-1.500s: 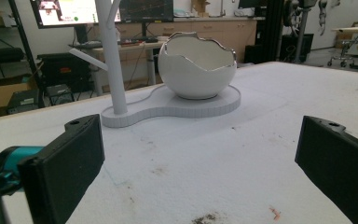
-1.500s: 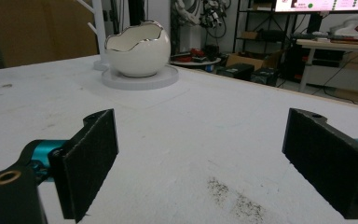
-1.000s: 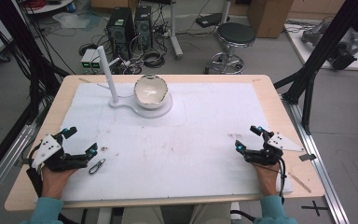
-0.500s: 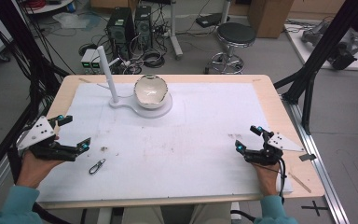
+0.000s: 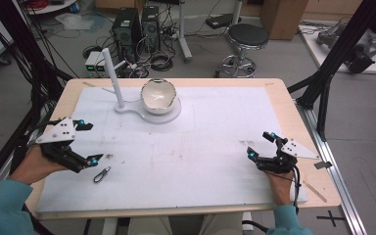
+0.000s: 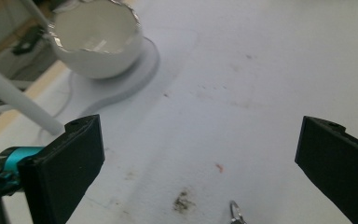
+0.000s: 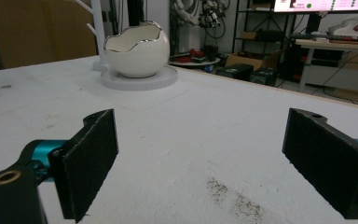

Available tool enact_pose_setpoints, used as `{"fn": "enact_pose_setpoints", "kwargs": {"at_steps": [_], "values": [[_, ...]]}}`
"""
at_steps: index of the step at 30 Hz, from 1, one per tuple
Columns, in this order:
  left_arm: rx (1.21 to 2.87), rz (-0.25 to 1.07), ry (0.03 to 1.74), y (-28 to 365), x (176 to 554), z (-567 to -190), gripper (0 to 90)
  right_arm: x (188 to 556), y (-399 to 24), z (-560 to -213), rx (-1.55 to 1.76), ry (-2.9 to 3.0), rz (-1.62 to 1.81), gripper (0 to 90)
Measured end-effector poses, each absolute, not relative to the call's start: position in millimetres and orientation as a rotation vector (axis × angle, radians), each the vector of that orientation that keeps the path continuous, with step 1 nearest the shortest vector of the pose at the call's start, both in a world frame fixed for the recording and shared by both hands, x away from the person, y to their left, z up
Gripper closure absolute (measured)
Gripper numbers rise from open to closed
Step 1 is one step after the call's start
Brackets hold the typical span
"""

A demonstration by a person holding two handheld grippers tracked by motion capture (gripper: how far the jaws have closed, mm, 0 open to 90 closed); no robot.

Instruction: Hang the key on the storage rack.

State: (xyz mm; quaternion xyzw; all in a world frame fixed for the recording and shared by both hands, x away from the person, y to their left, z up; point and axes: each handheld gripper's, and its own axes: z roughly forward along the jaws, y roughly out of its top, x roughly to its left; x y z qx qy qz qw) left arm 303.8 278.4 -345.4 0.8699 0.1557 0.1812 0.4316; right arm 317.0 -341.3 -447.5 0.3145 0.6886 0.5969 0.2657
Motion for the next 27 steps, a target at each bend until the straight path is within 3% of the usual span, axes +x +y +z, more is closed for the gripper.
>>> {"fn": "enact_pose_setpoints", "kwargs": {"at_steps": [20,23,27], "values": [[2.465,0.294,0.325,259,312,-367,2.1,317,-342,-448,0.847,1.851,1.614,9.8],[2.510,0.272,0.313,258,314,-370,9.7,317,-342,-448,0.846,1.850,1.615,9.8],[2.564,0.264,0.311,253,315,-376,10.4,317,-342,-448,0.847,1.850,1.615,9.8]]}}
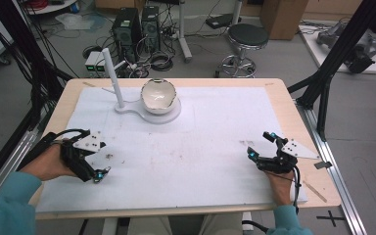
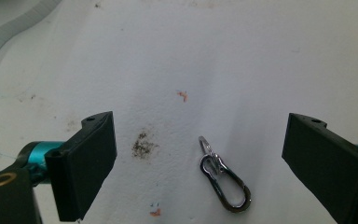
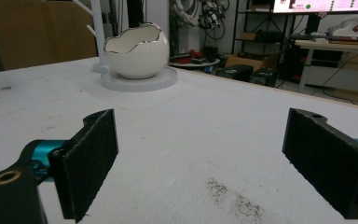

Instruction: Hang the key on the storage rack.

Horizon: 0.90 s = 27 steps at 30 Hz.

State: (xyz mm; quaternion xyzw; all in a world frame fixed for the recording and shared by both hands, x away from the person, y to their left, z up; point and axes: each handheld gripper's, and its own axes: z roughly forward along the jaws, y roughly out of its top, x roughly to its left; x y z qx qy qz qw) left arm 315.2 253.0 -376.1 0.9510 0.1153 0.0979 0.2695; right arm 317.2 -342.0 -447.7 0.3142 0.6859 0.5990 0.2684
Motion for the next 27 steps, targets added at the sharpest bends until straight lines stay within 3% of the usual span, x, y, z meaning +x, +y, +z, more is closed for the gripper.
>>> {"fn": "enact_pose_setpoints", "kwargs": {"at_steps": [13,17,27], "values": [[2.685,0.210,0.325,245,320,-393,15.7,317,-342,-448,0.846,1.849,1.613,9.8],[2.701,0.193,0.342,244,322,-397,24.1,317,-342,-448,0.841,1.849,1.611,9.8],[2.737,0.152,0.340,243,323,-401,33.5,317,-342,-448,0.843,1.853,1.612,9.8]]}}
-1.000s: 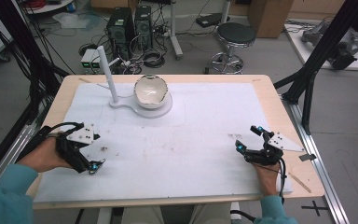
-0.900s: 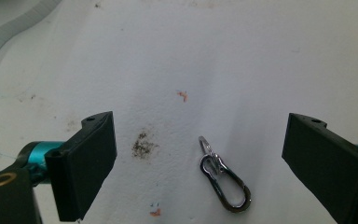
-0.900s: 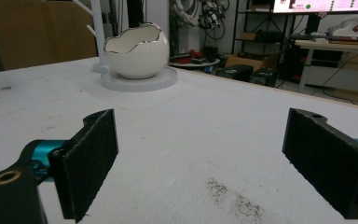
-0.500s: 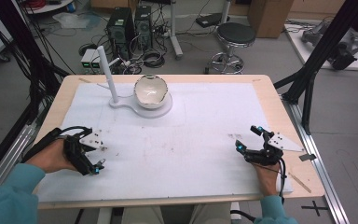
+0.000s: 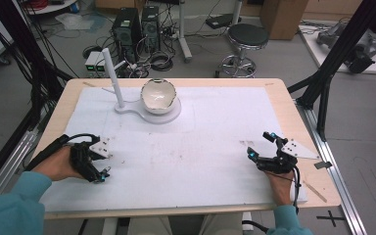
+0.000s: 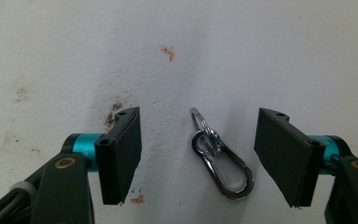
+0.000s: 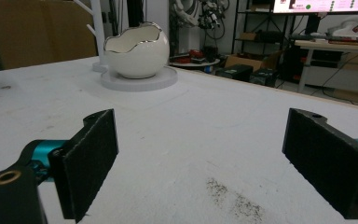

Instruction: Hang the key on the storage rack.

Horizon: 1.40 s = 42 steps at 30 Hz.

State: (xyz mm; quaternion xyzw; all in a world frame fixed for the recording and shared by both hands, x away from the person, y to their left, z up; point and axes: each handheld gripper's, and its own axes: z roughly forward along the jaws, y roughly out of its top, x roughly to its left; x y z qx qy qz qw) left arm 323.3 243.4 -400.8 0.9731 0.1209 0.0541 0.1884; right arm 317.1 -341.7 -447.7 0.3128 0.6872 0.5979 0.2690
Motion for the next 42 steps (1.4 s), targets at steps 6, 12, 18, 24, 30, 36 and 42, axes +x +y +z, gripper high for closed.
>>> {"fn": "enact_pose_setpoints", "kwargs": {"at_steps": [6,12,18,24,30,36,42], "values": [[2.752,0.128,0.351,244.5,324.4,-400.6,46.3,317.5,-341.9,-447.7,0.838,1.849,1.611,9.8],[2.742,0.117,0.377,246.4,324.6,-402.7,55.9,317.5,-341.9,-447.7,0.837,1.849,1.611,9.8],[2.748,0.101,0.419,246.9,326.0,-404.9,64.3,317.0,-341.6,-447.6,0.843,1.855,1.612,9.8],[2.762,0.097,0.430,246.9,328.2,-404.1,72.3,317.0,-341.6,-447.6,0.843,1.855,1.611,9.8],[2.758,0.091,0.463,246.3,327.1,-404.7,77.4,316.8,-341.4,-447.6,0.842,1.857,1.611,9.8],[2.756,0.095,0.485,245.9,327.4,-403.7,82.1,316.8,-341.3,-447.6,0.842,1.857,1.610,9.8],[2.762,0.084,0.500,245.5,327.5,-403.9,86.6,316.8,-341.4,-447.7,0.841,1.858,1.610,9.8]]}}
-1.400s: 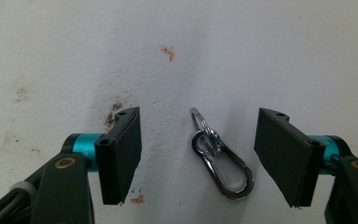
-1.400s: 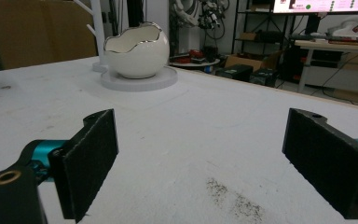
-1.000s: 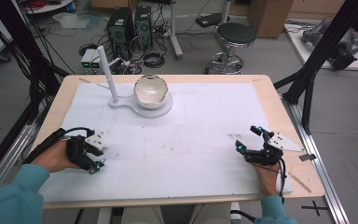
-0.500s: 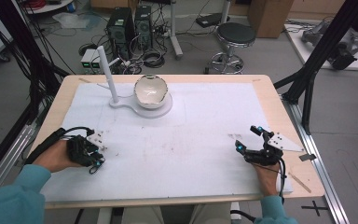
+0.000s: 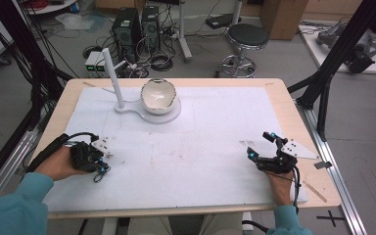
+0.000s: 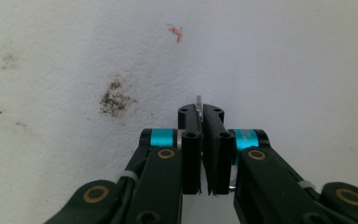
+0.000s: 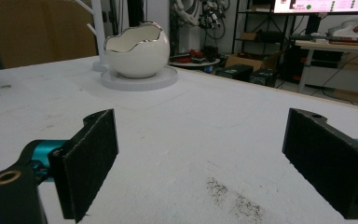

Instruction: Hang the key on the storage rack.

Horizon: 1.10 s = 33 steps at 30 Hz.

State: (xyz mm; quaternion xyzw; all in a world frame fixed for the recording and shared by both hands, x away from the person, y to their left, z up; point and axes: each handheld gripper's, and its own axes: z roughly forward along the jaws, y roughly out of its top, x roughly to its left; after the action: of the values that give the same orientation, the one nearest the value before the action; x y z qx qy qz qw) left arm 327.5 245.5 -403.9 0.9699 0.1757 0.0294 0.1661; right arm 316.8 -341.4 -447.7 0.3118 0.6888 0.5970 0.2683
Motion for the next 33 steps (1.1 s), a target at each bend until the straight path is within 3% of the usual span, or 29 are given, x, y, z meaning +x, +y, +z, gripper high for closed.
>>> {"fn": "enact_pose_setpoints", "kwargs": {"at_steps": [12,23,33], "values": [[2.741,0.061,0.568,245,328,-402,88.4,317,-341,-448,0.841,1.857,1.610,9.8],[2.612,0.115,0.666,259,332,-393,88.5,317,-342,-448,0.841,1.855,1.610,9.8],[2.397,0.163,0.764,273,338,-372,88.7,317,-342,-448,0.841,1.855,1.611,9.8]]}}
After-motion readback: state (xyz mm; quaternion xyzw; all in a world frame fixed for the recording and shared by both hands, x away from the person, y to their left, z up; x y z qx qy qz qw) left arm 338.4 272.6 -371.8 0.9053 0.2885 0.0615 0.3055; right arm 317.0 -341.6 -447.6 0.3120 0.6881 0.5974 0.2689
